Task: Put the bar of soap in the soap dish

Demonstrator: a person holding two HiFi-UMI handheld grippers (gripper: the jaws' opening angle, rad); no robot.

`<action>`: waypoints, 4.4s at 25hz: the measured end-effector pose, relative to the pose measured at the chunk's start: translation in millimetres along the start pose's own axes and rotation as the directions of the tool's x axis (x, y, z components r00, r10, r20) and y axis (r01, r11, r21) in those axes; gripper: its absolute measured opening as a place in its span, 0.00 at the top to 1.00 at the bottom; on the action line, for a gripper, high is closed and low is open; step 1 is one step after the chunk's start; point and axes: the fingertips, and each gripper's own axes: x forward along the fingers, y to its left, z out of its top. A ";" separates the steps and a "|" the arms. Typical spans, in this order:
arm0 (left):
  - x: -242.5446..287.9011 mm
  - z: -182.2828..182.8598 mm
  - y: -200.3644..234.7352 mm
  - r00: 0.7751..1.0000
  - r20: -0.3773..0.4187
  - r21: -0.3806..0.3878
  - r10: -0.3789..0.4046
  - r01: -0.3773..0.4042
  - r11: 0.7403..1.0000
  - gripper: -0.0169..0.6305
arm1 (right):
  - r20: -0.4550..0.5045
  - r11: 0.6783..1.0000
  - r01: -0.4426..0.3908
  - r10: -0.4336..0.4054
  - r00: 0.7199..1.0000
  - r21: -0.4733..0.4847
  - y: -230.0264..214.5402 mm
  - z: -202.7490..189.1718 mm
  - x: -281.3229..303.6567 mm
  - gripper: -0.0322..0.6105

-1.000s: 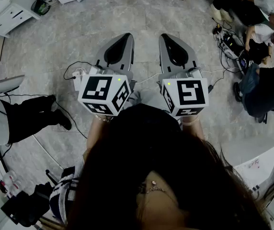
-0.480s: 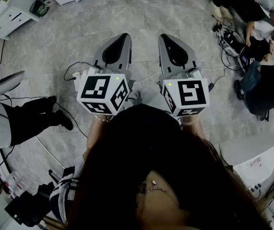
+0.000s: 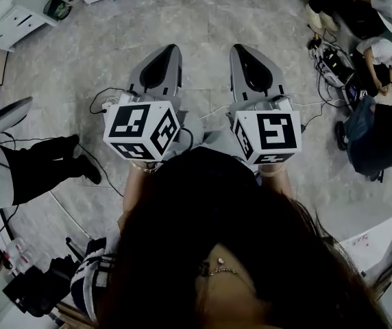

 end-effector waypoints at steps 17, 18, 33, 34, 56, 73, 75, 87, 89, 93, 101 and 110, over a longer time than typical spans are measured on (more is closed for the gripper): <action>157.2 31.7 91.4 1.000 -0.020 0.010 -0.007 0.007 1.000 0.98 | -0.054 1.000 -0.008 0.009 0.998 0.025 -64.8 2.5 172.7 0.93; 168.5 38.0 99.1 1.000 -0.015 0.015 -0.012 0.012 1.000 0.98 | -0.050 1.000 -0.002 0.003 0.999 0.021 -68.5 6.2 186.1 0.93; 307.8 82.4 180.0 0.996 -0.017 0.019 -0.085 0.085 0.996 0.98 | -0.014 0.998 0.047 -0.046 0.999 0.039 -122.3 32.4 339.4 0.93; 317.5 82.8 182.6 0.996 -0.020 0.017 -0.081 0.082 0.997 0.98 | -0.015 0.998 0.048 -0.047 0.999 0.041 -129.4 31.4 347.2 0.93; 660.1 158.4 247.8 0.997 -0.048 0.010 -0.053 0.053 0.999 0.98 | -0.052 0.998 -0.015 0.018 0.998 0.056 -352.2 57.5 641.8 0.93; 775.1 169.9 326.4 0.993 -0.112 -0.024 0.022 -0.025 0.999 0.98 | -0.193 0.988 0.031 -0.001 0.981 0.154 -430.2 10.7 781.6 0.93; 793.4 172.3 338.2 0.993 -0.118 -0.025 0.012 -0.015 1.000 0.98 | -0.211 0.987 0.043 -0.010 0.978 0.155 -434.8 6.4 799.9 0.92; 877.5 190.3 392.8 0.982 -0.158 -0.053 -0.106 0.098 0.994 0.98 | -0.250 0.982 0.121 -0.082 0.965 0.146 -463.8 10.3 877.5 0.92; 888.6 186.4 392.5 0.977 -0.177 -0.060 -0.119 0.110 0.992 0.98 | -0.280 0.981 0.117 -0.070 0.957 0.153 -470.6 2.1 882.8 0.92; 909.6 173.0 390.5 0.969 -0.213 -0.072 -0.126 0.113 0.991 0.98 | -0.355 0.982 0.081 -0.014 0.935 0.173 -484.0 -24.8 895.1 0.88; 950.5 122.1 392.8 0.950 -0.300 -0.091 -0.090 0.066 0.994 0.98 | -0.493 0.973 -0.016 0.130 0.860 0.229 -501.7 -99.8 926.3 0.73; 970.1 82.8 392.5 0.923 -0.378 -0.127 -0.076 0.030 0.991 0.98 | -0.625 0.917 -0.068 0.321 0.711 0.394 -490.0 -201.0 939.6 0.56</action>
